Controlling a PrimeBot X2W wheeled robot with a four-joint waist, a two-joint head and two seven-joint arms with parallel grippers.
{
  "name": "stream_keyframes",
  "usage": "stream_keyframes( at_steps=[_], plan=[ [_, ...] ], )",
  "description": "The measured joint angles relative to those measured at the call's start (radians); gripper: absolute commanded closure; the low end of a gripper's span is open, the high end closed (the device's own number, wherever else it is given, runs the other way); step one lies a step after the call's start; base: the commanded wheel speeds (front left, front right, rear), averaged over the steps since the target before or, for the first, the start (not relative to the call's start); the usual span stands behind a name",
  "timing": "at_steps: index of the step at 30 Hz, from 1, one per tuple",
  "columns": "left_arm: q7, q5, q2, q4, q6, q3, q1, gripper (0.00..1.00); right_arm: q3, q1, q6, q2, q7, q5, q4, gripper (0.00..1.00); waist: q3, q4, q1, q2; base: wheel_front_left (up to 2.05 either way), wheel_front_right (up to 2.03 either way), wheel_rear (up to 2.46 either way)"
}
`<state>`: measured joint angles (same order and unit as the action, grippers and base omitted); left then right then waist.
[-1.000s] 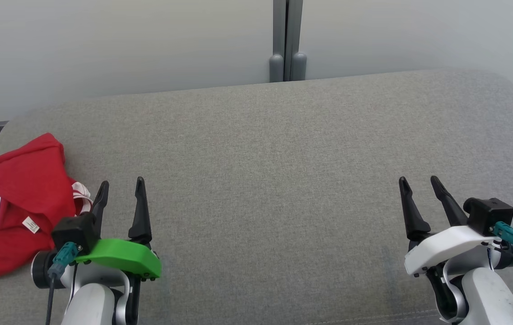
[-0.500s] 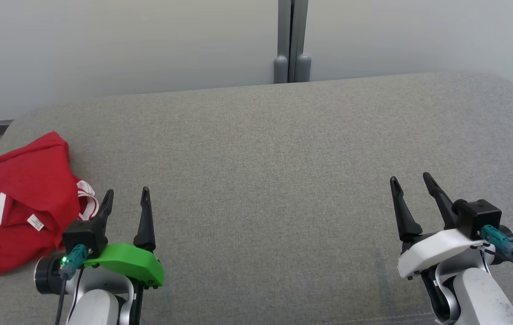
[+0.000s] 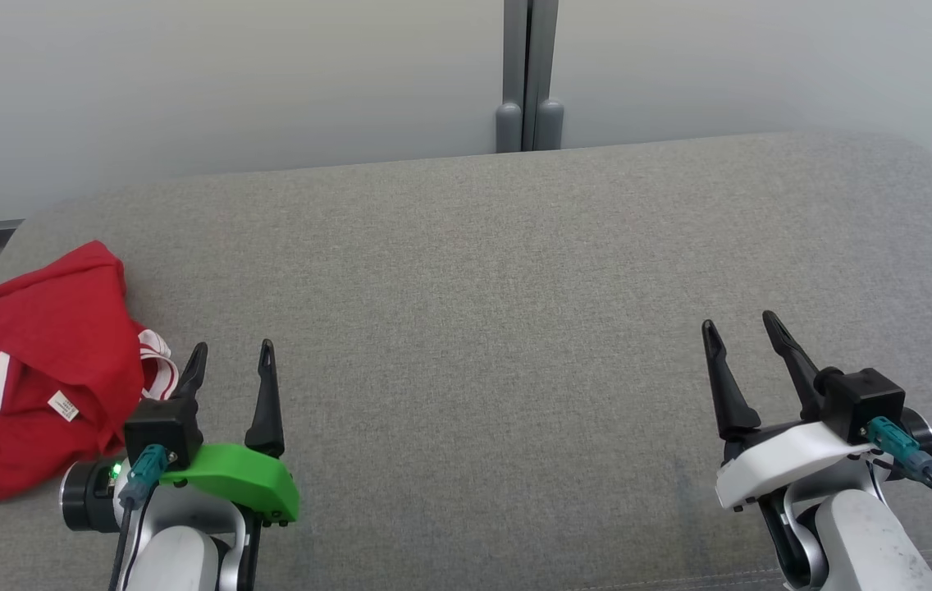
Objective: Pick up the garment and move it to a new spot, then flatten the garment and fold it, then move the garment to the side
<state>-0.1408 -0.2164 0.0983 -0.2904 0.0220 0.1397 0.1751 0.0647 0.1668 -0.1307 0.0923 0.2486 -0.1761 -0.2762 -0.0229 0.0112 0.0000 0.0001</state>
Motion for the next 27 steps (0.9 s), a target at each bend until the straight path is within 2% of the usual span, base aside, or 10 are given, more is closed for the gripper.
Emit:
stream_keyframes(
  at_steps=[6, 20, 27],
  plan=[
    [0.008, 0.029, 0.001, 0.0, 0.009, 0.001, 0.0, 0.0, 0.017, -0.002, 0.0, 0.0, 0.015, 0.007, -0.002, 0.0, 0.0, -0.003, 0.0, 0.0, 0.0, 0.0, 0.0],
    [0.018, 0.017, 0.002, -0.003, 0.018, 0.011, 0.0, 0.0, 0.015, -0.002, 0.0, 0.003, 0.016, -0.025, -0.019, 0.0, 0.002, -0.009, 0.0, 0.0, 0.0, 0.0, 0.0],
    [0.016, 0.014, 0.002, -0.01, 0.023, 0.019, 0.002, 0.0, 0.012, -0.003, 0.0, 0.012, 0.016, -0.027, -0.016, 0.0, 0.004, 0.012, 0.0, 0.0, 0.0, 0.0, 0.0]
  ],
)
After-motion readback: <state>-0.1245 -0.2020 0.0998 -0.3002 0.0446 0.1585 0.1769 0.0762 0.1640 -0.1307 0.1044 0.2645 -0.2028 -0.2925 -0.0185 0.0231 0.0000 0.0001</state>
